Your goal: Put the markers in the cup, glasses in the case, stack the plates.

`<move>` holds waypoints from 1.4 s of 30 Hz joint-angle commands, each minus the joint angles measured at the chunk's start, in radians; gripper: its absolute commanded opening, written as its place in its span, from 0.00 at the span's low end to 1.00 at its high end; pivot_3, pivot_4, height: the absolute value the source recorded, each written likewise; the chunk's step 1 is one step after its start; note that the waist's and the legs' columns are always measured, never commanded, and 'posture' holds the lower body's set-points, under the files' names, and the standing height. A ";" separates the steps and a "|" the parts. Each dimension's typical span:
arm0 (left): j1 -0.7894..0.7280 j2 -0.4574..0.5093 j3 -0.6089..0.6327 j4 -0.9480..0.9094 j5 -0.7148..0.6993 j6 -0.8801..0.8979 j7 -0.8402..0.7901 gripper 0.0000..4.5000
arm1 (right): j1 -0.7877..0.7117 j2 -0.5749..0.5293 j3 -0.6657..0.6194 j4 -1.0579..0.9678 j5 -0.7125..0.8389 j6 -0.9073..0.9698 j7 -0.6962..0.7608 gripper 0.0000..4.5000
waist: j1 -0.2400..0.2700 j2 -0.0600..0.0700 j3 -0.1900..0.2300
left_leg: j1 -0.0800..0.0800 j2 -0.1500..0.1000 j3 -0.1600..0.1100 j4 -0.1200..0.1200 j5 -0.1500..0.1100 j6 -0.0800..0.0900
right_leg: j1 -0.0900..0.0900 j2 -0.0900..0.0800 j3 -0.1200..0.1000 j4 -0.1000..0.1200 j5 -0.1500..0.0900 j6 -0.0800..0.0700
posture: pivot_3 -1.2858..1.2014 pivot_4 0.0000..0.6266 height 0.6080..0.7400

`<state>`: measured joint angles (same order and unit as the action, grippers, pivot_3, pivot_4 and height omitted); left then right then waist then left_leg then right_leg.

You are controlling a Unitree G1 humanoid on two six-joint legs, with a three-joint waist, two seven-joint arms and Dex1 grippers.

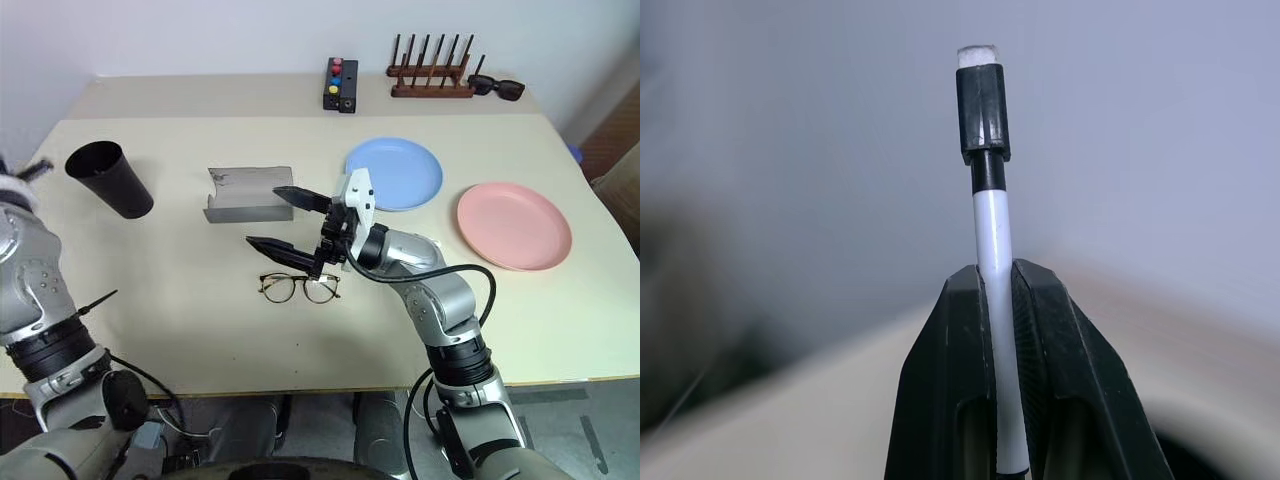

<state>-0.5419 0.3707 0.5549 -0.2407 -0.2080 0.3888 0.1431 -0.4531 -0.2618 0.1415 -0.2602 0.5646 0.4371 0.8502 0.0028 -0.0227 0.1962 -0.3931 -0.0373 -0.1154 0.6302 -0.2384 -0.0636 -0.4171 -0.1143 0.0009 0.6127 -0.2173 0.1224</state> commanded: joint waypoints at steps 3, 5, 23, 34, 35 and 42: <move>-0.087 0.066 -0.051 0.227 0.006 -0.183 -0.112 0.01 | -0.025 0.015 0.001 -0.017 0.011 -0.019 0.009 1.00 | -0.009 0.000 0.000 | 0.001 0.000 0.000 -0.001 0.000 0.000 | 0.000 0.000 0.000 0.001 0.001 0.002 | 0.52 0.24 0.95; -0.120 0.084 -0.073 0.332 0.014 -0.239 -0.144 0.01 | -0.034 0.021 0.000 -0.013 0.008 -0.026 0.007 1.00 | -0.017 0.000 0.000 | 0.001 0.000 0.000 -0.001 0.000 0.000 | 0.000 0.000 0.000 0.001 0.001 0.002 | 0.52 0.24 0.95; -0.102 0.099 -0.119 0.656 0.066 -0.479 -0.130 0.01 | -0.063 0.048 -0.019 -0.029 0.007 -0.049 -0.073 1.00 | -0.019 0.000 0.000 | 0.000 0.000 0.000 -0.002 0.000 0.001 | -0.002 0.000 0.000 0.002 0.001 0.003 | 0.52 0.24 0.95; -0.031 0.055 -0.136 0.627 0.063 -0.466 -0.096 0.01 | -0.062 0.045 -0.017 -0.027 0.008 -0.049 -0.069 1.00 | -0.018 0.000 0.000 | 0.000 0.000 0.000 -0.002 0.000 0.001 | -0.002 0.000 0.000 0.003 0.001 0.003 | 0.52 0.24 0.95; -0.030 0.054 -0.136 0.627 0.060 -0.464 -0.095 0.01 | -0.062 0.045 -0.017 -0.026 0.008 -0.049 -0.069 1.00 | -0.018 0.000 0.000 | 0.000 0.000 0.000 -0.002 0.000 0.001 | -0.002 0.000 0.000 0.003 0.001 0.003 | 0.52 0.24 0.95; -0.035 0.051 -0.143 0.625 0.055 -0.463 -0.088 0.49 | -0.063 0.044 -0.015 -0.021 0.007 -0.049 -0.062 1.00 | -0.018 0.000 0.000 | 0.001 0.000 0.000 -0.002 0.000 0.001 | -0.002 0.000 0.000 0.003 0.001 0.003 | 0.52 0.24 0.95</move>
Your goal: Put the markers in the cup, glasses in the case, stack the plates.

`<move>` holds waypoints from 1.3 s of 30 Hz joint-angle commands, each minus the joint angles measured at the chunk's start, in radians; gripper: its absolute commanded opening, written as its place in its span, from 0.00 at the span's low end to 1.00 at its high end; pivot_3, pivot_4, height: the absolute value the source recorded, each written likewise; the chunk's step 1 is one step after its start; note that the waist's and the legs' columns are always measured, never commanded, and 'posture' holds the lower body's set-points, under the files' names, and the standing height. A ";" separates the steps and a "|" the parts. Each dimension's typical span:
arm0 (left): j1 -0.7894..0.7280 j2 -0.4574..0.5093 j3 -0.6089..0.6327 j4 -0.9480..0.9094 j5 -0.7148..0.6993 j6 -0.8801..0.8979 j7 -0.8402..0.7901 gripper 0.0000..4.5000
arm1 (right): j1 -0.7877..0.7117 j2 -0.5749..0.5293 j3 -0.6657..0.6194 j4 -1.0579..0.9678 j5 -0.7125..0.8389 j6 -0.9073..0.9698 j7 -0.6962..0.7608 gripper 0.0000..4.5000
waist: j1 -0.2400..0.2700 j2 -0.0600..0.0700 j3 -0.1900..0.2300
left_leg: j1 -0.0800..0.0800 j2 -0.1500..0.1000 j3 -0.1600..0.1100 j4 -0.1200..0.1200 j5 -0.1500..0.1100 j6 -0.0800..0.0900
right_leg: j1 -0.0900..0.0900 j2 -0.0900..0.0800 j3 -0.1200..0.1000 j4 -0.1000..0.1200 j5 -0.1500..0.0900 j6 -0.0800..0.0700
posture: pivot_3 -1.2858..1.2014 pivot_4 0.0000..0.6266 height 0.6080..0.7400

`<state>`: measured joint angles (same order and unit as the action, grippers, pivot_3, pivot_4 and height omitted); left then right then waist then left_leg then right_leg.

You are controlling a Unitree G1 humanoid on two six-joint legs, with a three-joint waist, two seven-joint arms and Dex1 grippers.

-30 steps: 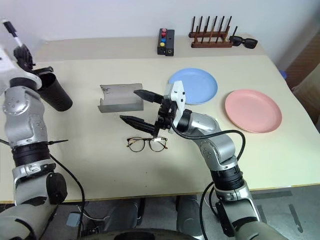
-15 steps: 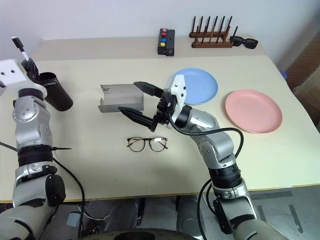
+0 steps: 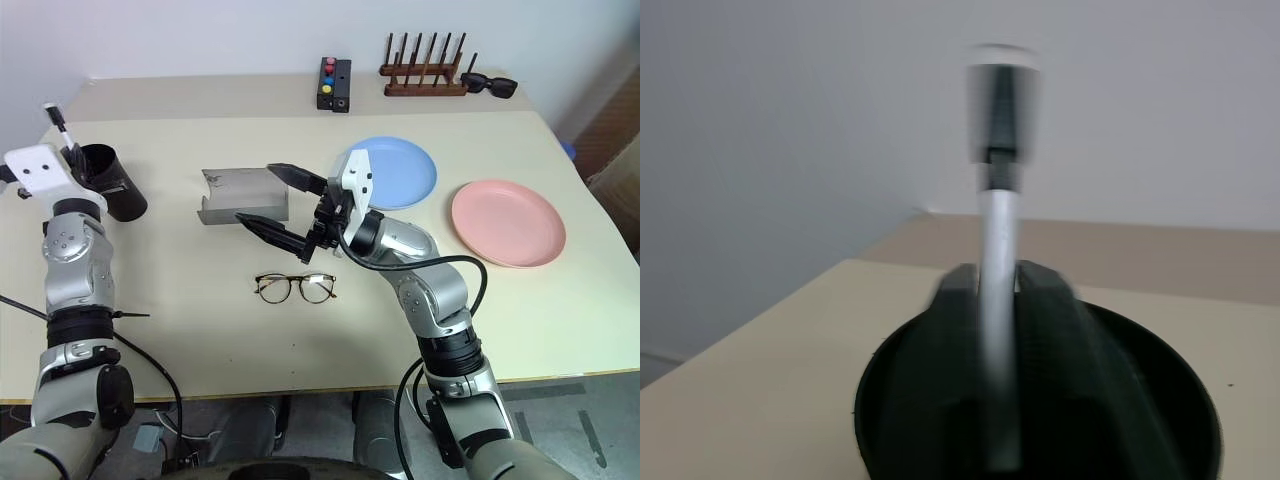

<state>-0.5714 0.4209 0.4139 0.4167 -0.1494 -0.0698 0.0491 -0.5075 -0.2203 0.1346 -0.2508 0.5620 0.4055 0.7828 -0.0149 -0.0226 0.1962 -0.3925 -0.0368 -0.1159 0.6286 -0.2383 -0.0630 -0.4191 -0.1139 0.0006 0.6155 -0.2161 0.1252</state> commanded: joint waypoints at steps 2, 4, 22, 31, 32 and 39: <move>-0.006 -0.002 -0.002 -0.036 -0.006 -0.004 0.008 0.59 | -0.008 0.002 -0.008 -0.030 0.008 -0.018 0.006 1.00 | 0.000 0.000 0.000 | 0.000 0.000 0.000 0.000 0.000 0.000 | 0.000 0.000 0.000 0.000 0.000 0.000 | 0.52 0.24 0.95; -0.008 -0.004 -0.001 -0.039 -0.008 -0.004 0.010 0.59 | -0.008 0.001 -0.008 -0.029 0.008 -0.018 0.008 1.00 | 0.000 0.000 0.000 | 0.000 0.000 0.000 0.000 0.000 0.000 | 0.000 0.000 0.000 0.000 0.000 0.000 | 0.52 0.24 0.95; -0.039 0.037 0.013 -0.225 -0.088 0.057 -0.033 0.59 | -0.012 -0.006 -0.007 -0.030 0.007 -0.009 0.014 1.00 | -0.001 0.000 0.000 | 0.000 0.000 0.000 0.000 0.000 0.000 | 0.000 0.000 0.000 0.000 0.000 0.000 | 0.52 0.24 0.95; 0.082 0.276 -0.267 -0.499 -0.237 0.436 -0.604 0.99 | 0.001 -0.090 -0.051 -0.017 -0.012 -0.023 0.031 1.00 | -0.004 0.001 0.001 | 0.000 0.000 0.000 0.000 0.000 0.000 | 0.000 0.000 0.000 0.000 0.000 0.000 | 0.52 0.24 0.95; 0.092 0.304 -0.306 -0.500 -0.233 0.464 -0.661 0.99 | 0.005 -0.098 -0.055 -0.020 -0.012 -0.022 0.033 1.00 | -0.005 0.002 0.001 | 0.000 0.000 0.000 0.000 0.000 0.000 | 0.000 0.000 0.000 0.000 0.000 0.000 | 0.52 0.24 0.95; 0.018 0.373 -0.516 -0.306 -0.126 0.553 -0.880 0.99 | 0.047 -0.133 -0.065 -0.056 -0.009 -0.014 0.027 1.00 | -0.004 0.002 0.001 | 0.000 0.001 0.000 -0.001 0.000 0.000 | -0.001 0.001 0.000 0.000 -0.001 -0.001 | 0.52 0.24 0.95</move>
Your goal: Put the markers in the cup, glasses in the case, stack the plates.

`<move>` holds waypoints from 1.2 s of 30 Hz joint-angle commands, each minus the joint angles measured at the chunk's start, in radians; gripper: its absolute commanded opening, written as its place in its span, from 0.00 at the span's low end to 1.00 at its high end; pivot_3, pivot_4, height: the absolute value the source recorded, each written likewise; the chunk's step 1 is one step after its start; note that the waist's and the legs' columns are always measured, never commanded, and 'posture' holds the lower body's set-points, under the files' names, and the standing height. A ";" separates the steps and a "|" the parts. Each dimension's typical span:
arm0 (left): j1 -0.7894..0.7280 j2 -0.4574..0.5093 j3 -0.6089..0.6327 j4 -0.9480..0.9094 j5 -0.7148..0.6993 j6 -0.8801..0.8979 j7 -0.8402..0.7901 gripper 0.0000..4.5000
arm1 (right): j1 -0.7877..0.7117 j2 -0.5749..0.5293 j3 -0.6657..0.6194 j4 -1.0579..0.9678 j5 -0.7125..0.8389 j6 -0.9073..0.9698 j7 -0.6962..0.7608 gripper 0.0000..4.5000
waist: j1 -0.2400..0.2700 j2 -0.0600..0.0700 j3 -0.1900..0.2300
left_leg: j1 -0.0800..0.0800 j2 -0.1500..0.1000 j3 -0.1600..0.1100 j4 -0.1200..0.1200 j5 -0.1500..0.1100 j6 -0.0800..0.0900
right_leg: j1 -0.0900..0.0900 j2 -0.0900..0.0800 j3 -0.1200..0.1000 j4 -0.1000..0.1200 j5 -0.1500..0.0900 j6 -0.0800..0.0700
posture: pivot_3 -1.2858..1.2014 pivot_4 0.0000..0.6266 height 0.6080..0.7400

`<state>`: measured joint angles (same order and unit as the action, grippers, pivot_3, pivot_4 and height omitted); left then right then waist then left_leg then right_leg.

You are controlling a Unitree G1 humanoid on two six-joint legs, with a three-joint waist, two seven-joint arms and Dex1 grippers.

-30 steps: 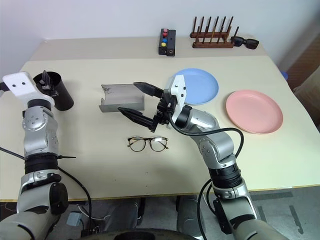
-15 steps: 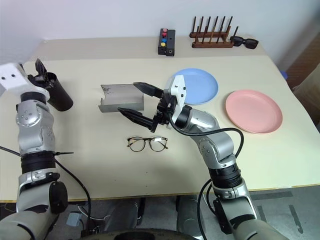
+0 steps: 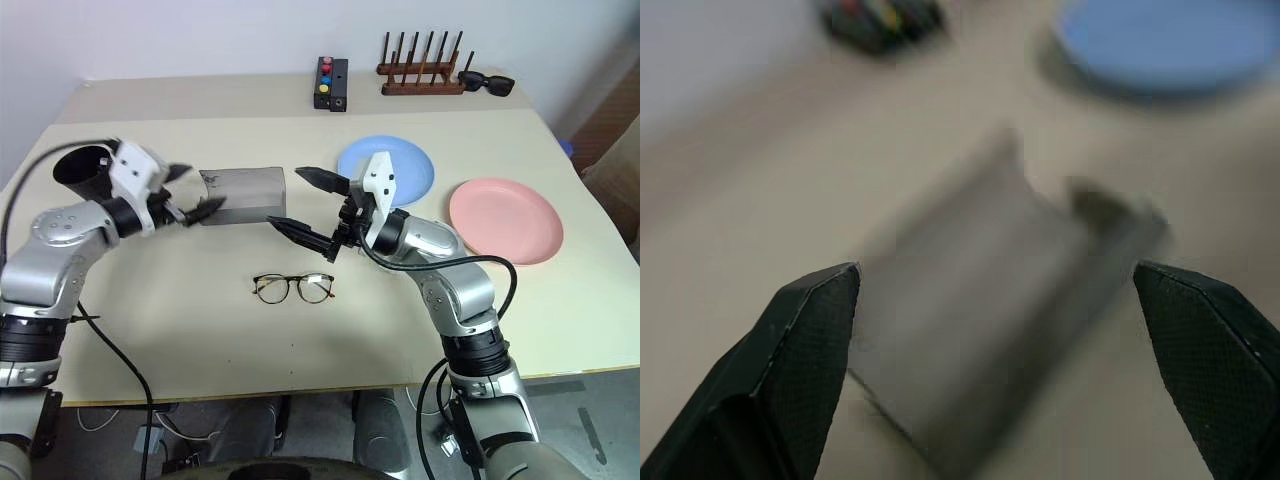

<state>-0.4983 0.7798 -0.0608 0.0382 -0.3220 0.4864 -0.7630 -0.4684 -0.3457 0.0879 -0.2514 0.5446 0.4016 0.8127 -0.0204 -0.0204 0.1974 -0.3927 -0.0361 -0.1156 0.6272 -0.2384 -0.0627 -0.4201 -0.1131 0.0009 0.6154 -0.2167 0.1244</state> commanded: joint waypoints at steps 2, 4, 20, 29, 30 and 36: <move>-0.104 -0.003 -0.062 0.158 0.062 -0.012 -0.114 0.99 | 0.019 -0.008 -0.017 -0.069 0.009 -0.007 -0.014 1.00 | 0.002 0.000 0.000 | 0.000 0.000 0.000 0.000 0.000 0.000 | 0.000 0.000 0.000 0.000 0.000 0.000 | 0.52 0.24 0.95; -0.153 -0.025 -0.076 0.253 0.078 -0.030 -0.153 0.99 | 0.031 -0.007 -0.017 -0.083 0.008 -0.004 -0.025 1.00 | 0.003 0.000 0.000 | -0.001 0.000 0.000 0.000 0.000 0.000 | 0.000 0.000 0.000 0.000 0.000 0.000 | 0.52 0.24 0.95; -0.284 -0.097 -0.097 0.555 0.169 -0.168 -0.352 0.01 | 0.110 -0.170 -0.008 -0.142 -0.042 0.035 0.000 1.00 | 0.003 0.000 0.000 | -0.001 0.000 0.000 0.001 0.000 0.001 | 0.000 0.000 0.000 0.000 0.000 0.001 | 0.52 0.24 0.95; -0.078 0.020 -0.054 0.217 0.094 -0.166 -0.499 0.01 | 0.142 -0.272 -0.052 -0.114 -0.075 0.018 0.049 1.00 | 0.000 0.000 0.000 | -0.002 0.000 0.001 0.000 -0.001 0.001 | -0.001 0.000 0.000 0.000 0.000 0.001 | 0.52 0.24 0.95; -0.044 0.044 -0.049 0.165 0.080 -0.163 -0.525 0.01 | 0.149 -0.282 -0.051 -0.118 -0.075 0.019 0.061 1.00 | 0.001 0.000 0.000 | -0.002 0.000 0.001 0.000 -0.001 0.001 | -0.001 0.000 0.000 0.000 0.000 0.001 | 0.52 0.24 0.95; 0.066 0.128 -0.050 0.011 0.075 -0.162 -0.584 0.01 | 0.170 -0.293 -0.047 -0.127 -0.079 0.019 0.092 1.00 | 0.007 0.000 0.000 | -0.003 0.000 0.001 0.002 -0.001 0.001 | -0.001 -0.001 0.000 -0.001 -0.002 -0.003 | 0.52 0.24 0.95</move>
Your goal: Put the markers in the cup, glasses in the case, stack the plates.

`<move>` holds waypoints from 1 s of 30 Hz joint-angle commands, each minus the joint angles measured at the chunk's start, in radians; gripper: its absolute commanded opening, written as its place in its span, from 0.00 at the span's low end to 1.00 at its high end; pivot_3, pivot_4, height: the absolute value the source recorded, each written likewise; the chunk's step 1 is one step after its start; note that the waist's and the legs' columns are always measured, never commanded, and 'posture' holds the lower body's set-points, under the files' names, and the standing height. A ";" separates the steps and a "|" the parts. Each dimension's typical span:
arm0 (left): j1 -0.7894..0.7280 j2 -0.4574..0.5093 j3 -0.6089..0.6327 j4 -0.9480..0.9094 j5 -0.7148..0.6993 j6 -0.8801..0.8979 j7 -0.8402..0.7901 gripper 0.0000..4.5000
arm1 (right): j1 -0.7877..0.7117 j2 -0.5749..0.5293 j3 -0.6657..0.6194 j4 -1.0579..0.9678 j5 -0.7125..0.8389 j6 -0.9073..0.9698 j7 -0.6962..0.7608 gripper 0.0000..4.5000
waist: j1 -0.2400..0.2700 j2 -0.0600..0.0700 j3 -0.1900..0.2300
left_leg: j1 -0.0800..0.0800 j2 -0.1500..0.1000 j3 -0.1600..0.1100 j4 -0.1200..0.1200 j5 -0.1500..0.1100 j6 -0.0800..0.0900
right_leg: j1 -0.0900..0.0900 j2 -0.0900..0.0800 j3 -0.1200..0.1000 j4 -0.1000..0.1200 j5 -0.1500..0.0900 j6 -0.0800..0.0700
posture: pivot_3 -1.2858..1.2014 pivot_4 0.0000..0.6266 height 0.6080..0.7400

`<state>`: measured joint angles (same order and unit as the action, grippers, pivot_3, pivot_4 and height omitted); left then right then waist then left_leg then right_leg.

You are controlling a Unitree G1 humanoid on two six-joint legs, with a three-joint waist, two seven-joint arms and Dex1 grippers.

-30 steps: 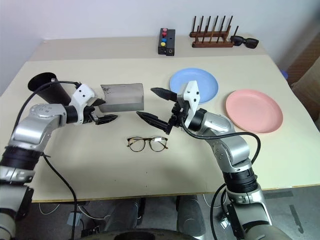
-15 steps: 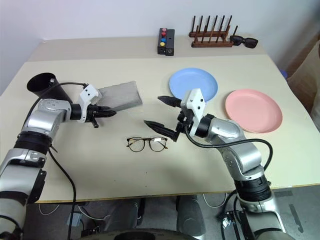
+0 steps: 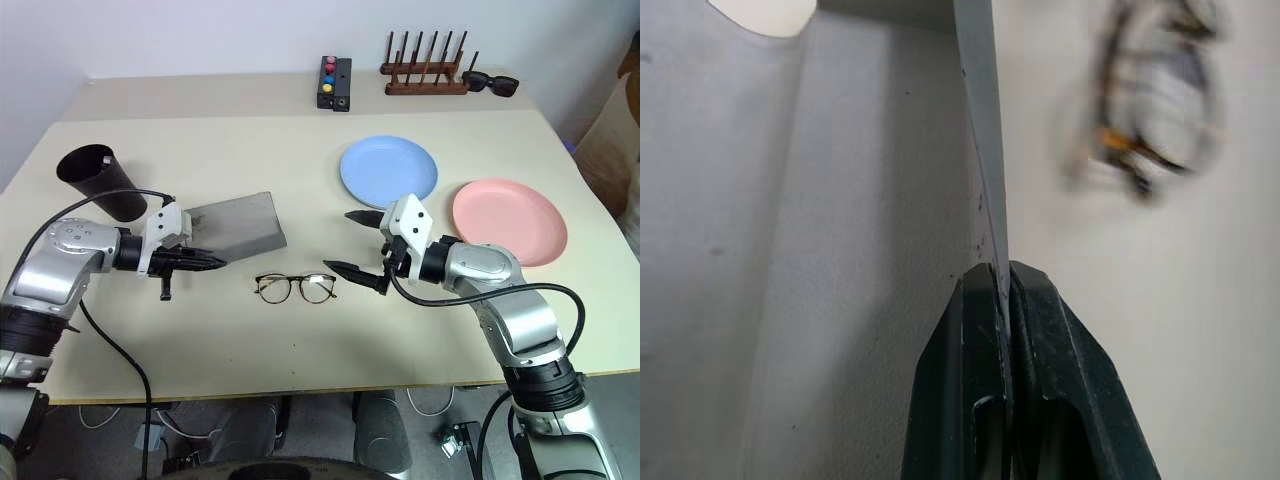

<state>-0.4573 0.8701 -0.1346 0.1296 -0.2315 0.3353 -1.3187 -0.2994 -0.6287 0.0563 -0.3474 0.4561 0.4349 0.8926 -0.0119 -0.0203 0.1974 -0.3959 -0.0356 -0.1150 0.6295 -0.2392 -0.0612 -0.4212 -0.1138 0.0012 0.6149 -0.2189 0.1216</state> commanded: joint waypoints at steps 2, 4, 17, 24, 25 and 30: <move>0.056 0.056 0.018 -0.124 -0.010 -0.017 -0.039 0.01 | 0.000 -0.004 -0.012 -0.029 0.011 -0.014 0.018 1.00 | -0.002 0.000 0.000 | 0.000 0.000 0.000 0.000 0.000 0.000 | 0.000 0.000 0.000 0.000 0.000 0.000 | 0.52 0.24 0.95; 0.066 0.062 0.013 -0.128 0.009 -0.036 -0.032 0.01 | -0.002 0.002 -0.009 -0.028 0.012 -0.014 0.021 1.00 | -0.001 0.000 0.000 | 0.000 0.000 0.000 0.000 0.000 0.000 | 0.000 0.000 0.000 0.000 0.000 0.000 | 0.52 0.24 0.95; -0.027 0.006 0.007 0.020 0.036 -0.148 -0.031 0.07 | 0.007 0.014 -0.002 -0.033 0.008 -0.013 0.025 1.00 | -0.002 0.000 0.000 | -0.001 0.000 0.000 0.000 0.000 0.000 | 0.000 0.000 0.000 0.000 0.002 0.003 | 0.52 0.24 0.95; -0.048 -0.002 0.038 0.019 0.008 -0.127 -0.032 0.51 | 0.027 0.005 -0.014 -0.037 0.007 -0.014 0.023 1.00 | -0.003 0.000 0.000 | -0.001 0.000 0.000 0.000 0.000 0.000 | -0.001 0.000 0.000 0.000 0.002 0.003 | 0.52 0.24 0.95; -0.052 -0.004 0.048 0.006 -0.010 -0.109 -0.036 0.51 | 0.030 0.002 -0.014 -0.036 0.005 -0.014 0.024 1.00 | -0.003 0.000 0.000 | -0.001 0.000 0.000 0.001 0.000 0.000 | -0.001 0.000 0.000 0.000 0.002 0.003 | 0.52 0.24 0.95; -0.058 -0.008 0.087 -0.127 -0.109 -0.011 -0.033 0.51 | 0.045 -0.013 -0.011 -0.029 -0.013 -0.024 0.030 1.00 | -0.003 0.000 0.000 | -0.001 0.000 0.000 0.001 0.000 0.000 | -0.001 0.000 0.000 0.000 0.002 0.004 | 0.52 0.24 0.95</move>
<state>-0.4933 0.8593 -0.0873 0.0823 -0.2897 0.2958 -1.3504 -0.2559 -0.6284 0.0632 -0.3493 0.4444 0.4321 0.9186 -0.0148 -0.0203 0.1974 -0.3966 -0.0358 -0.1148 0.6301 -0.2392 -0.0610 -0.4217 -0.1138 0.0009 0.6153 -0.2169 0.1251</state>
